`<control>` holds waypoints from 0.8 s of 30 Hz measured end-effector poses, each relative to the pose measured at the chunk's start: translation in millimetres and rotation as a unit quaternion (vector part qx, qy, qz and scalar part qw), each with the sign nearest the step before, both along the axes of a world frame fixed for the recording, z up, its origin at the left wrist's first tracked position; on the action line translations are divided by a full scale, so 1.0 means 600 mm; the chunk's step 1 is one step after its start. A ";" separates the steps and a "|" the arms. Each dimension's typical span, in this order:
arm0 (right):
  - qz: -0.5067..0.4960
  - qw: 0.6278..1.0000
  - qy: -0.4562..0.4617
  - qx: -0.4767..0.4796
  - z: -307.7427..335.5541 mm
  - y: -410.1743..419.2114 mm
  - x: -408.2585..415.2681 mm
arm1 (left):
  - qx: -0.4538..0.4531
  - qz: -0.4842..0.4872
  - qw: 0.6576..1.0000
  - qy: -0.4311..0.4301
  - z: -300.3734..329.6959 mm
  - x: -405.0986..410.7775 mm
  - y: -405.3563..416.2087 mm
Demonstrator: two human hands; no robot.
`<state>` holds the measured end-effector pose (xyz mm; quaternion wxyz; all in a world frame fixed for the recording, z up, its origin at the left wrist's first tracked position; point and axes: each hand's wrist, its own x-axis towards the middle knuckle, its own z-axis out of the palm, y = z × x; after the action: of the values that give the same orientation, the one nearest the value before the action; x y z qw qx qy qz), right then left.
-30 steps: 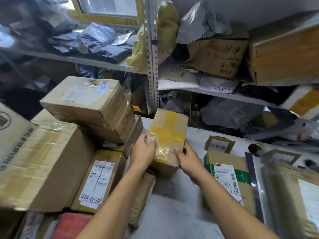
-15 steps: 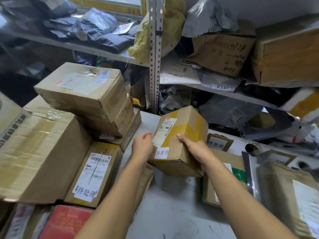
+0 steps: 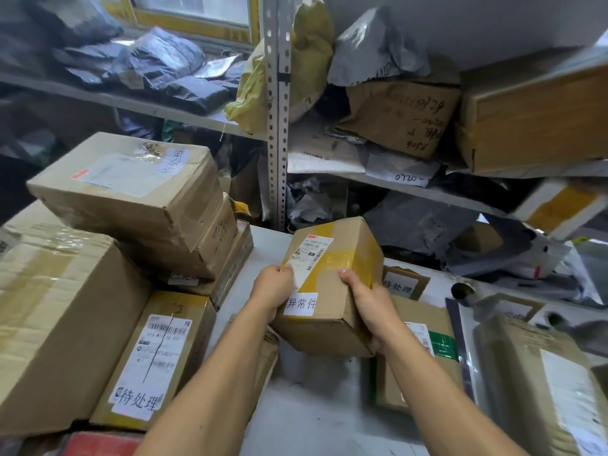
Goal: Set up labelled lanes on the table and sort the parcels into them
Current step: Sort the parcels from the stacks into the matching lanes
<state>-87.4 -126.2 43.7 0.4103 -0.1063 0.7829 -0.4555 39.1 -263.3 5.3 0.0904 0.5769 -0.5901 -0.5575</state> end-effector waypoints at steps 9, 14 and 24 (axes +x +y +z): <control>-0.024 0.981 -0.097 -0.169 0.088 0.114 -0.025 | 0.129 -0.016 0.953 0.274 0.145 0.063 0.093; -0.038 0.973 -0.130 -0.184 0.126 0.236 -0.033 | 0.237 -0.054 0.909 0.338 0.173 0.039 0.209; -0.092 0.964 -0.099 -0.228 0.187 0.522 -0.084 | 0.218 -0.170 0.892 0.358 0.220 -0.071 0.444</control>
<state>-137.8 187.1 155.9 0.4068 -0.0788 0.6206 -0.6657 -3.3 3.4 137.4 0.0719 0.2344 -0.4704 -0.8477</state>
